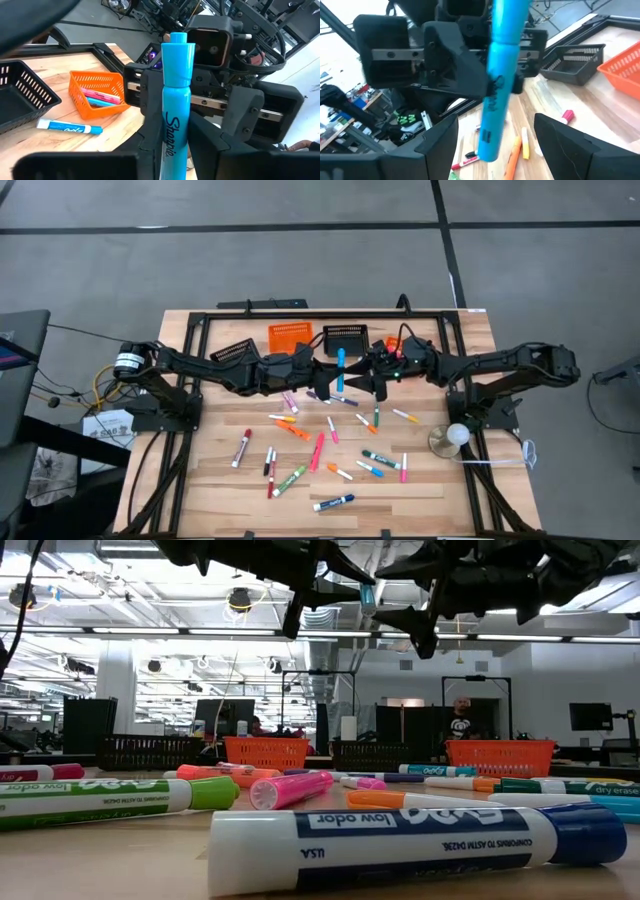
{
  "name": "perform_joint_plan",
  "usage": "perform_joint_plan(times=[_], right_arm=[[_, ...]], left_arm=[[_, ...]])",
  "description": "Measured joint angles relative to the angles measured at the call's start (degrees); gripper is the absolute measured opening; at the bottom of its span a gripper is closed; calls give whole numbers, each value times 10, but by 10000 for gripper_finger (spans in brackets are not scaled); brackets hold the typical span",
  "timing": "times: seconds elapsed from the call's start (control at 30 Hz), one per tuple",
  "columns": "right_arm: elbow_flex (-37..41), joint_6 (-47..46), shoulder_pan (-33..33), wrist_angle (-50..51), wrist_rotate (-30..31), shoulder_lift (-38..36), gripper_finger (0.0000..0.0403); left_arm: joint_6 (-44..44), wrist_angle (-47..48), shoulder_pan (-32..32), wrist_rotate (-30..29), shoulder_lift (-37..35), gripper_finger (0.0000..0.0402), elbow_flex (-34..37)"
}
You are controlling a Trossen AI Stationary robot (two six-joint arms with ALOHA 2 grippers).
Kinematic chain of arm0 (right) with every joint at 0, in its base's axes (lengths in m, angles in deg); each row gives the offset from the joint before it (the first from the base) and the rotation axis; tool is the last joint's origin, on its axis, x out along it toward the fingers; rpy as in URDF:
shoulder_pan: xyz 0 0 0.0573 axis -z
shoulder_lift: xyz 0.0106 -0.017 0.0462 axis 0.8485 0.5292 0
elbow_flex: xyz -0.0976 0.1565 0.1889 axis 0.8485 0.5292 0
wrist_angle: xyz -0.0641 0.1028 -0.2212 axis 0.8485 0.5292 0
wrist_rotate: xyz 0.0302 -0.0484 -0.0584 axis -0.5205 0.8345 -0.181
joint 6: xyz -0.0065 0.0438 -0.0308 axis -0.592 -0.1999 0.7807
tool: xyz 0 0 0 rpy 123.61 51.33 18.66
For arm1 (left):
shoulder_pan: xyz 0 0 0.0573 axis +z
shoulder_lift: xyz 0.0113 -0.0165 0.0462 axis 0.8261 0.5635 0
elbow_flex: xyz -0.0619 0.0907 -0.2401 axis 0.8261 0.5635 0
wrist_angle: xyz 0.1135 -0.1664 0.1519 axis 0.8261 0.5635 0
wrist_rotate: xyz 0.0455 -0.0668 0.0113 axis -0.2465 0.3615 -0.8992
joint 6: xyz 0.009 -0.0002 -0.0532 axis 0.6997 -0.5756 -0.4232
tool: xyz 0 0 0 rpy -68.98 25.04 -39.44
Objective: Pick & Place Markers
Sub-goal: Put the blue marker into the right orange bin
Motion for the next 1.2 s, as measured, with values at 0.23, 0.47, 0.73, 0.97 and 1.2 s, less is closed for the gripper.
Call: perform_joint_plan(times=[0.23, 0.47, 0.73, 0.97, 1.2], right_arm=[[-27, -14, 0, -16, -10, 44, 252], [-61, 6, -7, -7, -40, 79, 250], [-61, 6, 6, 30, -45, 68, 249], [-61, 6, 14, 32, -42, 56, 248], [-61, 6, 16, 34, -42, 57, 200]], left_arm=[[0, -1, 0, 0, 0, 70, 0], [0, 3, 0, 0, 0, 71, 0], [0, 4, 0, 0, 0, 74, 0], [0, 11, 0, 0, 0, 74, 0], [0, 12, 0, 0, 0, 72, 0]])
